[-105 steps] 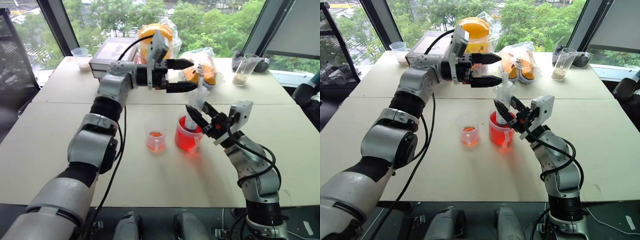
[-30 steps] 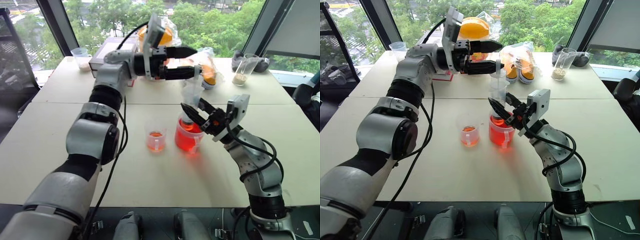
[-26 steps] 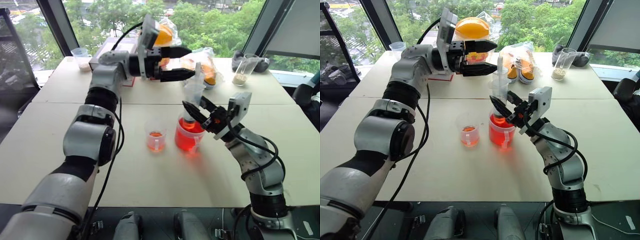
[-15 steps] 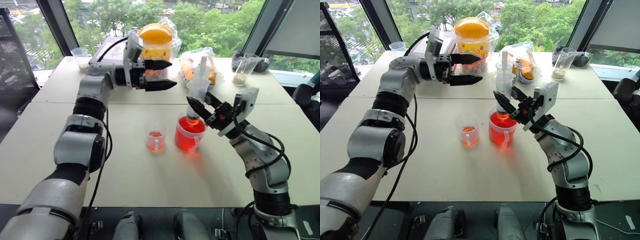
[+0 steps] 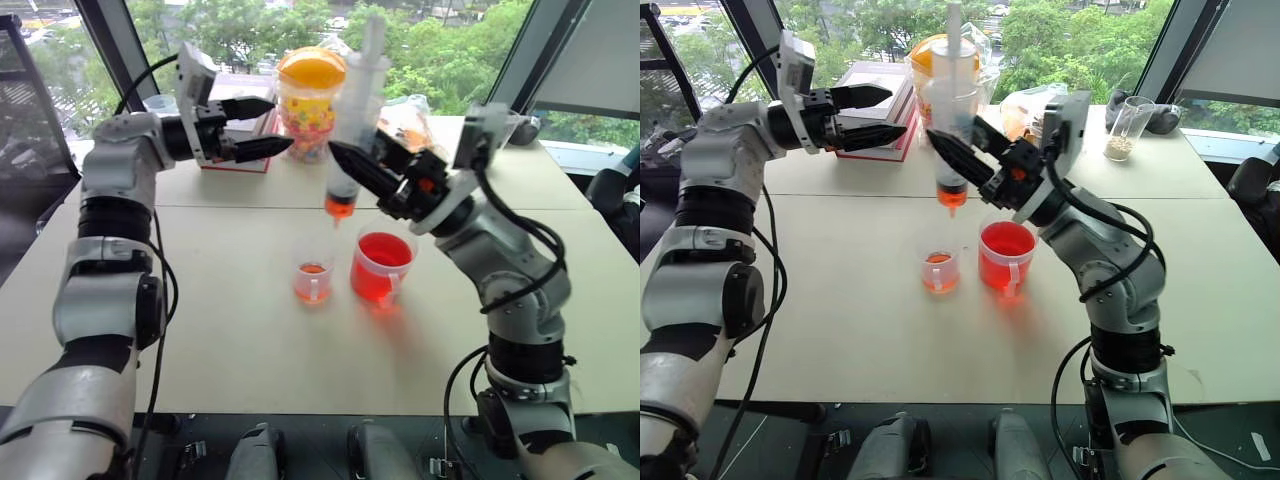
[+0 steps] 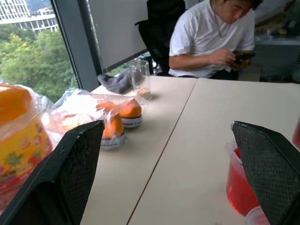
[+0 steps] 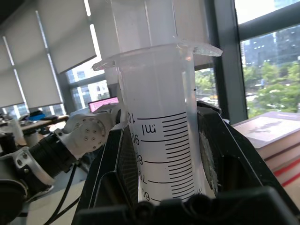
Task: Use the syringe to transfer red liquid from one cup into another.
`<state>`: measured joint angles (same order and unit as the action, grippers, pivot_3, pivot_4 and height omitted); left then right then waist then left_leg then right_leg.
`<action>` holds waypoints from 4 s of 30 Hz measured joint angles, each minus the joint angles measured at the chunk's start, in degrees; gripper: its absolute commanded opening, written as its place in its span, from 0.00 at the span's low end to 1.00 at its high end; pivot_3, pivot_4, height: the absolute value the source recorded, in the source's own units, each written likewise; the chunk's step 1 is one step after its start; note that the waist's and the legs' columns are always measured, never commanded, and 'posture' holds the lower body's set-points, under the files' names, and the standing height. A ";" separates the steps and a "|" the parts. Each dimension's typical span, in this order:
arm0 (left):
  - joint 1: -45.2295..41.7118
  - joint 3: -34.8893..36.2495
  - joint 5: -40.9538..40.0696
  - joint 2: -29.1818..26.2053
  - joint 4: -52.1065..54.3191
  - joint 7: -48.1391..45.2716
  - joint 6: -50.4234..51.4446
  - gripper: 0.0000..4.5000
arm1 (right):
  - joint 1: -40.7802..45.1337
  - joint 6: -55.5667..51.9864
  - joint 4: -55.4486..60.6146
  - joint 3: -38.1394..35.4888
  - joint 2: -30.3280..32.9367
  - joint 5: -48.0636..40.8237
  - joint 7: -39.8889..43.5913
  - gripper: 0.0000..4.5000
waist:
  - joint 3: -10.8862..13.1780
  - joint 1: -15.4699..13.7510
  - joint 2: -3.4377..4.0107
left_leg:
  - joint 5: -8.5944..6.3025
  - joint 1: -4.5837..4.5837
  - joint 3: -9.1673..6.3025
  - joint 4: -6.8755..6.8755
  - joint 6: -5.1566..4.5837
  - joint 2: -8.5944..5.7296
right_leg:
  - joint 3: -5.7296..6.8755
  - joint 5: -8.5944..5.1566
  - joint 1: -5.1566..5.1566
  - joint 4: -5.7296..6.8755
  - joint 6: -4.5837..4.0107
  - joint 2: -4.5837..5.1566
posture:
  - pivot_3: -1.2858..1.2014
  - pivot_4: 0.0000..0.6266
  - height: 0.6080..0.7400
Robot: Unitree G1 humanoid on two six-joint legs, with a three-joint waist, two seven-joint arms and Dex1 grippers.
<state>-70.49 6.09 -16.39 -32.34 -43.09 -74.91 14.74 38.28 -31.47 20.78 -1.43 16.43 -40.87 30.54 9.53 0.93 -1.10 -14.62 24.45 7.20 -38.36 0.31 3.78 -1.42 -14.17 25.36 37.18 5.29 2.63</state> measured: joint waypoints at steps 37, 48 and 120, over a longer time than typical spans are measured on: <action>-2.10 -4.40 -7.82 4.69 7.30 -7.47 7.80 0.83 | -8.71 12.27 -10.23 6.76 -3.01 13.72 8.88 0.32 | 0.00 0.11 -0.01 | 0.02 -0.02 0.01 -0.04 0.03 0.00 | -0.01 0.00 0.00 0.05 0.00 -0.03 | 0.52 0.24 1.00; -2.05 -5.93 -7.83 6.25 7.35 -11.14 7.42 0.00 | -8.32 12.93 -12.22 6.02 -3.70 14.21 8.72 0.32 | 0.00 0.25 -0.01 | 0.02 -0.03 -0.02 -0.04 0.03 0.00 | -0.01 0.00 0.01 0.06 0.00 -0.04 | 0.52 0.24 1.00; 26.94 -5.90 -11.85 -1.98 39.14 -0.54 18.84 0.99 | 23.60 -52.41 -28.90 -10.17 33.01 0.39 -11.55 0.32 | 0.01 0.16 0.00 | -0.06 0.04 0.16 0.17 -0.09 0.00 | -0.13 -0.09 0.12 -0.22 -0.18 0.09 | 0.52 0.24 1.00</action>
<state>-43.56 0.19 -28.24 -34.32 -3.95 -75.46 33.58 61.88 -83.87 -8.12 -11.59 49.44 -40.48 18.99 9.54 1.09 -1.10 -14.68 24.49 7.35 -38.20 0.22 3.77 -1.55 -14.25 25.49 36.96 5.11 2.72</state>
